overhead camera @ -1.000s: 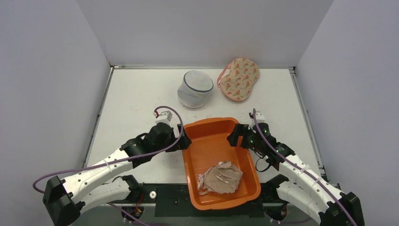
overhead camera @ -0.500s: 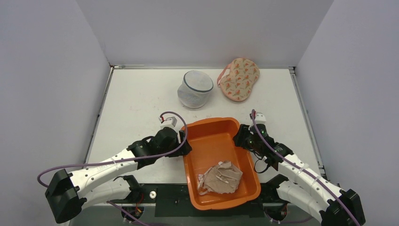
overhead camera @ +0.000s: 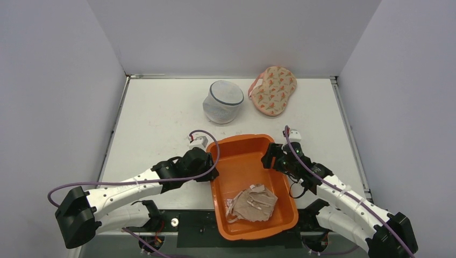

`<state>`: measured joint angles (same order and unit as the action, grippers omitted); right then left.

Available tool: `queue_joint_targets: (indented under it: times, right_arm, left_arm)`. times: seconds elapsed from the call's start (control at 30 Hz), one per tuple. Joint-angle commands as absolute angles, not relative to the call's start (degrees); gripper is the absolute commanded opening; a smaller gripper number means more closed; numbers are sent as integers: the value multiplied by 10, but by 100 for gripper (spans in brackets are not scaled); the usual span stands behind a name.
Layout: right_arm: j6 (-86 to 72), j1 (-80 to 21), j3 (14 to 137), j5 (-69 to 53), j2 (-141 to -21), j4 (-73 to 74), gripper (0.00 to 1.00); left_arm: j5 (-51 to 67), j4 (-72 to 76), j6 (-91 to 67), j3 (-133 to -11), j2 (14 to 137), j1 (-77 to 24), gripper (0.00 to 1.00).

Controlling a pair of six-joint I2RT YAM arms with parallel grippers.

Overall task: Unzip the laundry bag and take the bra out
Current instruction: Pick up the bin from the center of the board.

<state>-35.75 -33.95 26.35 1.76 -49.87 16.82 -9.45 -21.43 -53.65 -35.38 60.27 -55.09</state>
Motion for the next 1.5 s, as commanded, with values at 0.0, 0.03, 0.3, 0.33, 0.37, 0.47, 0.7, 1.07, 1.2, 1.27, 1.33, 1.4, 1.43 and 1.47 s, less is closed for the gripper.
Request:
queue_joint_targets:
  times: [0.0, 0.03, 0.3, 0.33, 0.37, 0.47, 0.7, 1.07, 1.2, 1.27, 1.33, 1.4, 1.43, 1.47]
  right_arm:
    - [-367, -345, 276, 29, -479, 163, 80]
    - [-368, -344, 278, 31, -471, 168, 88]
    - [-362, -344, 367, 56, -446, 251, 90]
    - [-360, -344, 381, 58, -442, 261, 90]
    - [-358, -344, 396, 61, -440, 271, 90]
    - [-354, -344, 432, 66, -432, 294, 90]
    - [-353, -344, 445, 40, -413, 289, 90]
    - [-354, -345, 405, 23, -385, 282, 90]
    - [-351, -345, 393, 19, -372, 288, 90]
    - [-352, -344, 380, 13, -366, 283, 90]
    - [-352, -345, 365, 10, -361, 278, 90]
    - [-351, -344, 352, 8, -359, 272, 90]
    - [-351, -344, 346, 5, -358, 268, 90]
    - [-351, -344, 341, 4, -356, 265, 90]
  left_arm:
    - [-101, -195, -540, -355, 597, -554, 26]
    - [-101, -195, -540, -355, 593, -554, 21]
    - [-134, -259, -525, -401, 554, -542, 0]
    - [-137, -273, -522, -410, 548, -534, 0]
    - [-137, -286, -516, -421, 542, -521, 0]
    - [-132, -338, -496, -460, 516, -463, 0]
    - [-101, -441, -424, -553, 465, -285, 0]
    - [-20, -432, -381, -564, 529, -48, 0]
    - [-5, -411, -357, -549, 565, 22, 0]
    - [-16, -408, -347, -546, 582, 56, 0]
    - [-22, -393, -343, -539, 598, 80, 0]
    - [-35, -368, -342, -532, 619, 88, 0]
    - [-42, -356, -343, -531, 631, 89, 0]
    - [-44, -339, -342, -531, 644, 89, 0]
